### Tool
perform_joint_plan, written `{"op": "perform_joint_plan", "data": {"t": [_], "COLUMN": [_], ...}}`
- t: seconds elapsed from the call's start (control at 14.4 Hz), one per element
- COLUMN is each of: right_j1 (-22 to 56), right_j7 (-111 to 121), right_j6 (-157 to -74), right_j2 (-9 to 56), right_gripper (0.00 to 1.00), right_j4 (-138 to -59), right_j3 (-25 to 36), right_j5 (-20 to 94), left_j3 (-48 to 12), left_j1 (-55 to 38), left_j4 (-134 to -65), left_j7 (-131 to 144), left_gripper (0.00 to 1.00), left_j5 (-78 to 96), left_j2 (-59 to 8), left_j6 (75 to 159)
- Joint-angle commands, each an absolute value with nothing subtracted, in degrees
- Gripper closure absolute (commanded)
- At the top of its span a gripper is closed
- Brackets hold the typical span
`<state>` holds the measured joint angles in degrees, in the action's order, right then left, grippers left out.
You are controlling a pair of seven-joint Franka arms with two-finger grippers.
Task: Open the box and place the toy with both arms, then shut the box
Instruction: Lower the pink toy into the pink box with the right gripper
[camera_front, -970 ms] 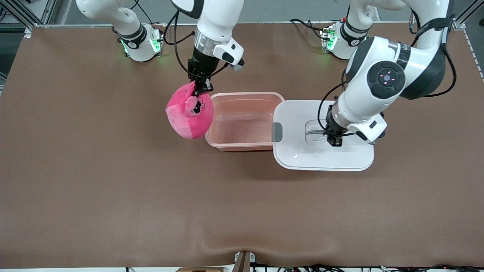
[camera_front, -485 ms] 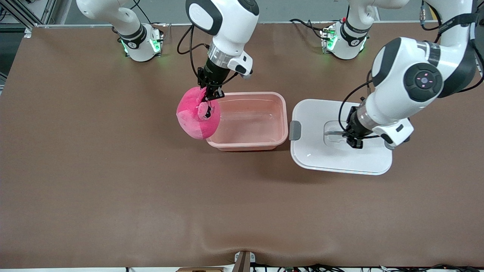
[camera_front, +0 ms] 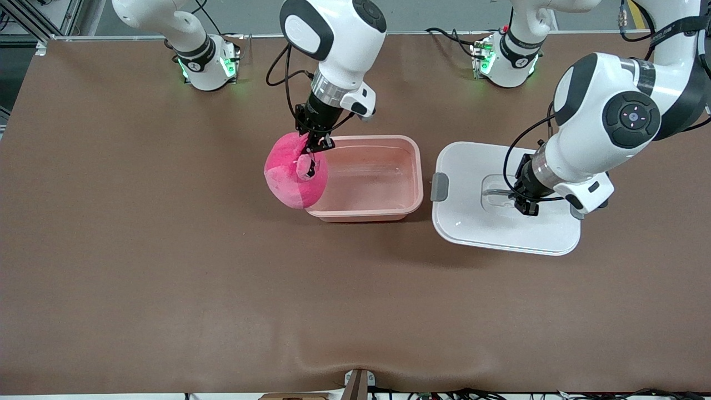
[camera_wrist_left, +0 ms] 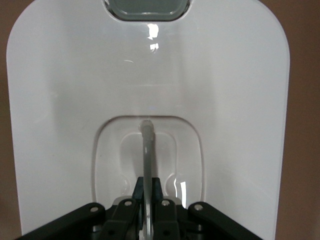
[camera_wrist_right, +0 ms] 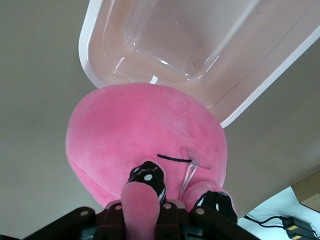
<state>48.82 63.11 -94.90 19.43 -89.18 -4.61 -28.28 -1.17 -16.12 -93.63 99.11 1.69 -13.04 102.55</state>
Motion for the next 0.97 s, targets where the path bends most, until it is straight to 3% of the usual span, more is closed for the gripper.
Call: {"op": "perform_joint_plan", "data": {"t": [0.0,0.14,0.9], "right_j1": [49.75,50.88,49.67], "right_j7": [63.55,63.28,60.47], "right_j6": [-94.13,-94.04,-92.81], "right_j2": [20.74,21.62,21.36], "right_gripper": [0.89,0.0,0.0], "right_j4": [-86.66,-85.61,-82.62], "right_j3": [-4.22,-4.22,-3.52], "right_j5": [-28.74,-28.74,-25.84], "left_j3": [-1.41,-1.49,-1.49], "left_j1": [-15.29,-13.98,-12.92], "left_j4": [-95.36,-95.45,-96.15], "left_j7": [98.44,98.44,95.63], "left_gripper": [1.0,1.0,1.0], "left_j5": [1.49,1.49,1.58], "left_j2": [-10.81,-10.72,-10.28], "left_j6": [102.66,102.66,102.74]}}
